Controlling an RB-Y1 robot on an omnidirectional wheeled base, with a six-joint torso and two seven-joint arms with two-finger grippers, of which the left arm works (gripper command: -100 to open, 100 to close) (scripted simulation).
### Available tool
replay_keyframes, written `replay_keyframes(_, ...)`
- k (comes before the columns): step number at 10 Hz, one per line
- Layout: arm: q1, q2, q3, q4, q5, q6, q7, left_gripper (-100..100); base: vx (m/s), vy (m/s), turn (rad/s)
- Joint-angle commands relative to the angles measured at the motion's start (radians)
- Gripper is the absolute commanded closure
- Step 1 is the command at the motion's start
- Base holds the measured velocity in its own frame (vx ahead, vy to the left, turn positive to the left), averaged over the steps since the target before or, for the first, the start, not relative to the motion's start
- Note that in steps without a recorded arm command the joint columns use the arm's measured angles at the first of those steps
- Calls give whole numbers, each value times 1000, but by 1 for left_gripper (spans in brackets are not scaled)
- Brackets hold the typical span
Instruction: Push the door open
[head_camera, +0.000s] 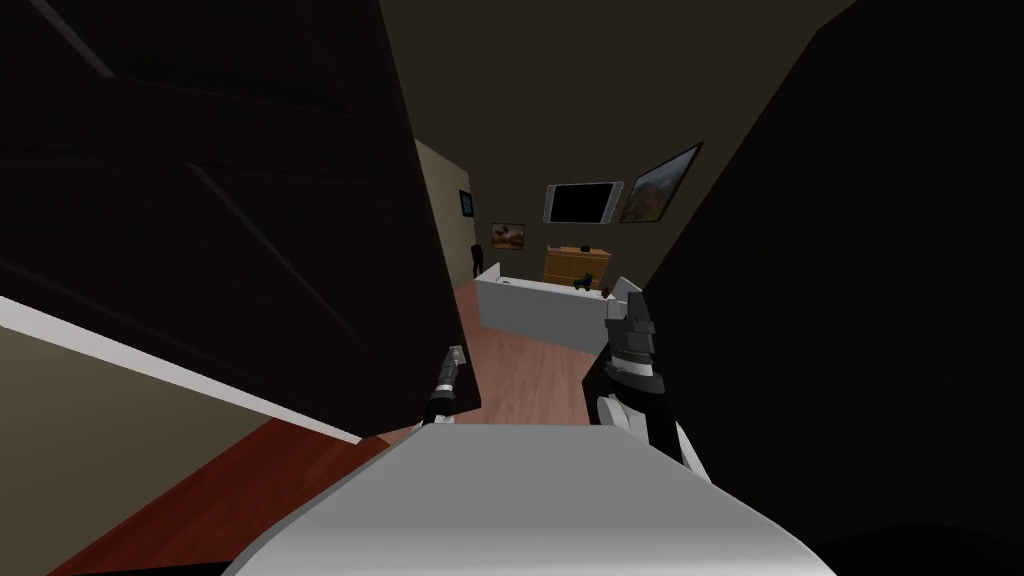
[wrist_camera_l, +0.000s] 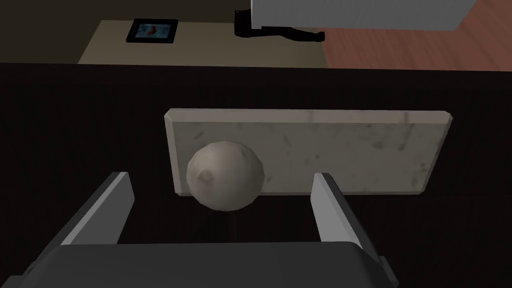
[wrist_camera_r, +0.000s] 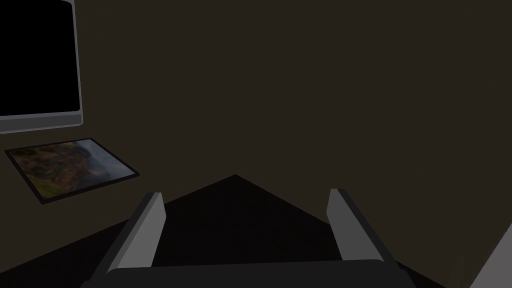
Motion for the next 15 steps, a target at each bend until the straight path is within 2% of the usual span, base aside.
replay_keyframes(1,1,-4,2,2,1,-6,-2,-100,178,18,-14)
replay_keyframes(2,1,-3,1,1,1,-3,-1,-100,65,9,8)
replay_keyframes(3,1,-3,1,1,1,-3,-1,100,-13,-5,-6)
replay_keyframes(8,1,-3,1,1,1,-3,-1,100,-11,-1,-2)
replay_keyframes(9,8,4,21,-2,20,-1,-15,100,98,-3,-75)
replay_keyframes(12,16,12,52,-11,52,-1,-37,100,164,0,-47)
replay_keyframes(13,16,12,52,-11,52,-1,-37,100,141,1,-13)
replay_keyframes(14,23,17,79,-19,79,-1,-55,100,149,-3,-68)
replay_keyframes(15,23,17,79,-19,79,-1,-55,100,153,-3,-54)
